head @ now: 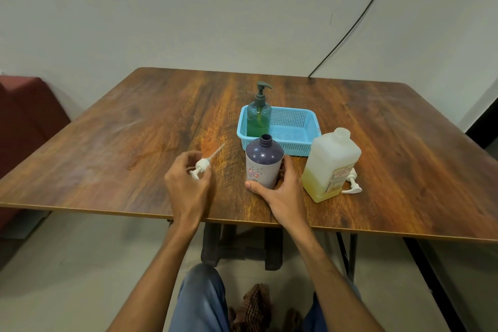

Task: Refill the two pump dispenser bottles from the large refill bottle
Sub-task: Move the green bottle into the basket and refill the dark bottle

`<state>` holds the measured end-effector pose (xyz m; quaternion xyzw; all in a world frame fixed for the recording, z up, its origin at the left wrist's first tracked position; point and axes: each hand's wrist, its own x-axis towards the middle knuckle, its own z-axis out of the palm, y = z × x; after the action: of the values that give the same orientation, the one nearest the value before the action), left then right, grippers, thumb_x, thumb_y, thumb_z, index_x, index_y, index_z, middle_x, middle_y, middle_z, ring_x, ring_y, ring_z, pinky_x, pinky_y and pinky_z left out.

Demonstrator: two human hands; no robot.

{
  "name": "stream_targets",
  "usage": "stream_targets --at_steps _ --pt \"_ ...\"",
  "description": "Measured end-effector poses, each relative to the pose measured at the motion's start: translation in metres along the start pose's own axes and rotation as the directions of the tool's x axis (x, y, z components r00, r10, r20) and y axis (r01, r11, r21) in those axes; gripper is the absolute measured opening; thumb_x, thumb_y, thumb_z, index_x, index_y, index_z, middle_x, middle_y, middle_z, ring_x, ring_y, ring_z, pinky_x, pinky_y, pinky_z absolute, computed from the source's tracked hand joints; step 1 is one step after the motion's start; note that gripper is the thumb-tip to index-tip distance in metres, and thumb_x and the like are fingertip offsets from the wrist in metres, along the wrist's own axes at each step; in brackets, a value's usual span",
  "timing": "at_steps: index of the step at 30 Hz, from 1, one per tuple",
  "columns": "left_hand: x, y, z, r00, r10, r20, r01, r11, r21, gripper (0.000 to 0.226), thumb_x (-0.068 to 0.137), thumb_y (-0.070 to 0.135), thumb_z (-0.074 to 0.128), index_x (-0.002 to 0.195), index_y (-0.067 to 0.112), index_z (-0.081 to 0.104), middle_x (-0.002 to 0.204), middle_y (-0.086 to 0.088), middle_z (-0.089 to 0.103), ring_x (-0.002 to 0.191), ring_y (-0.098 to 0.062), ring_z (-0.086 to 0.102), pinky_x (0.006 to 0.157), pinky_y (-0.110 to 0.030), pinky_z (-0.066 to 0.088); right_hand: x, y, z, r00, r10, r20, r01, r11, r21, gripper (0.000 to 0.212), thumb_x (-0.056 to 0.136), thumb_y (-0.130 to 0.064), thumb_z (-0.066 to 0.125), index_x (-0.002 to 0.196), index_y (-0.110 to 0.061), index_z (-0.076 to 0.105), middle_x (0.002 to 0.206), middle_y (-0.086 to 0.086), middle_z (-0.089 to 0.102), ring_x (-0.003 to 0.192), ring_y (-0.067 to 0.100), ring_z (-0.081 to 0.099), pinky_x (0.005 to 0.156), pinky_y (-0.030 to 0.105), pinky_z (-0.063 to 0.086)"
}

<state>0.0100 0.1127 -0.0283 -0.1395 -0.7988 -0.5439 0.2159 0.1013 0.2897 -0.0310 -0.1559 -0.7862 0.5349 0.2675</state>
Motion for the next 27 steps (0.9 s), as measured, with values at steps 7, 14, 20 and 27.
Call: stream_targets --at_steps 7,14,20,27 --pt "-0.001 -0.004 0.005 0.992 -0.029 0.126 0.01 0.989 0.147 0.033 0.082 0.007 0.081 0.112 0.014 0.069 0.109 -0.005 0.068 0.092 -0.011 0.061 0.081 -0.022 0.05 -0.002 -0.001 -0.001 1.0 -0.001 0.011 0.001 1.0 -0.001 0.09 0.067 -0.041 0.09 0.142 -0.033 0.041 0.138 -0.018 0.054 0.125 -0.002 0.05 0.099 0.02 0.047" --pt "-0.005 -0.009 0.005 0.991 -0.061 0.119 0.036 0.98 0.197 0.034 0.082 0.017 0.084 0.111 0.016 0.066 0.106 -0.004 0.066 0.095 -0.019 0.061 0.083 -0.041 0.057 -0.002 -0.003 -0.002 1.0 0.011 0.015 -0.011 1.0 0.01 0.093 0.066 -0.044 0.09 0.143 -0.036 0.039 0.138 -0.022 0.051 0.125 -0.005 0.048 0.099 0.019 0.044" --pt "-0.006 -0.007 0.004 0.989 -0.085 0.123 0.064 0.984 0.165 0.05 0.085 0.037 0.08 0.127 0.017 0.063 0.125 -0.006 0.064 0.114 -0.023 0.06 0.096 -0.05 0.053 -0.004 -0.003 -0.003 1.0 0.015 0.019 -0.016 0.999 0.036 0.096 0.061 -0.04 0.094 0.141 -0.034 0.04 0.138 -0.017 0.054 0.124 -0.003 0.052 0.099 0.023 0.05" --pt "-0.031 0.025 0.009 0.992 0.121 0.031 -0.119 0.991 -0.057 0.047 0.089 0.04 0.071 0.128 0.018 0.062 0.133 -0.001 0.06 0.127 -0.018 0.054 0.108 -0.054 0.046 -0.025 -0.007 -0.01 0.99 -0.078 -0.118 0.081 0.997 0.016 0.08 0.072 -0.038 0.088 0.138 -0.027 0.046 0.135 -0.012 0.055 0.121 -0.002 0.053 0.093 0.02 0.052"
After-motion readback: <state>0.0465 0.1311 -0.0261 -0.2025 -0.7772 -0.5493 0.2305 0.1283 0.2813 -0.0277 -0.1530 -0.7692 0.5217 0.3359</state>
